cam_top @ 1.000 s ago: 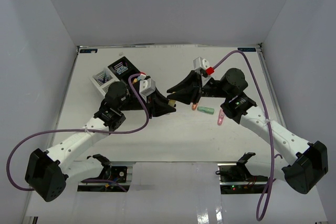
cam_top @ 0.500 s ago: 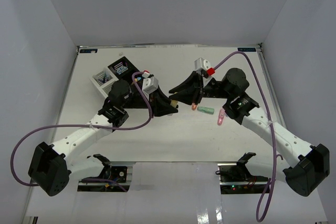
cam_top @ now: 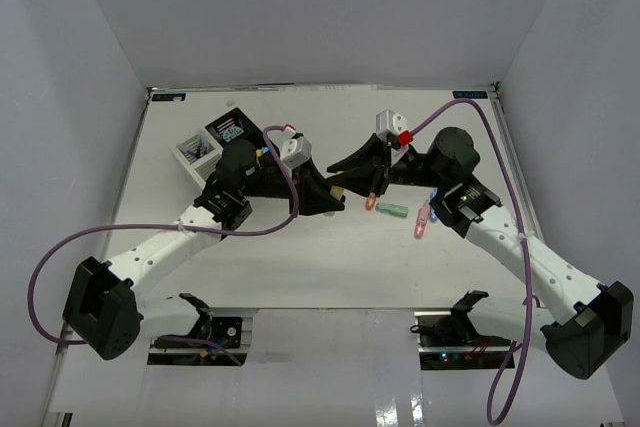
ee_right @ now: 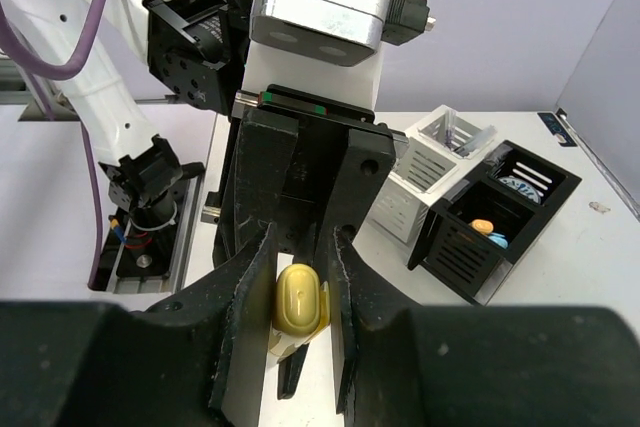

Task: Sort the stationery into containers
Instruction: Close the pen cap on the pen.

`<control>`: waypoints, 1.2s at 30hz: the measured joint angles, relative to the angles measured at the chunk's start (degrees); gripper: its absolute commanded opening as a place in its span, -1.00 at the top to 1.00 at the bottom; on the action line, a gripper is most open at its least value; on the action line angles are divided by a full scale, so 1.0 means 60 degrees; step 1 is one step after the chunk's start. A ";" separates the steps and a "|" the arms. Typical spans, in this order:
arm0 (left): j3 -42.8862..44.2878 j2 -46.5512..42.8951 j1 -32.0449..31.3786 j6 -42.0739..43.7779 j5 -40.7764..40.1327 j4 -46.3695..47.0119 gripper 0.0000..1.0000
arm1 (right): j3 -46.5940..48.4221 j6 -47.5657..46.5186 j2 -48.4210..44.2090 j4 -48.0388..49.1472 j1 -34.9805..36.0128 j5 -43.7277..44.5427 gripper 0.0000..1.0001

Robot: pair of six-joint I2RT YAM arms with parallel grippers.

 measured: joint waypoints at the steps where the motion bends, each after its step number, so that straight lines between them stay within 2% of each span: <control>1: 0.0044 0.0029 0.0000 0.0000 0.0011 -0.0025 1.00 | 0.0000 -0.0018 -0.0004 -0.0007 -0.0011 0.0011 0.85; 18: 0.0525 0.0164 0.0000 0.0280 -0.0036 -0.1231 1.00 | -0.0335 -0.0579 -0.0135 -0.0127 -0.0029 0.0219 0.85; 36: 0.0685 0.0663 -0.0044 0.0455 -0.0153 -0.1508 1.00 | -0.0841 -0.0903 -0.0131 0.0051 -0.0029 0.0630 0.85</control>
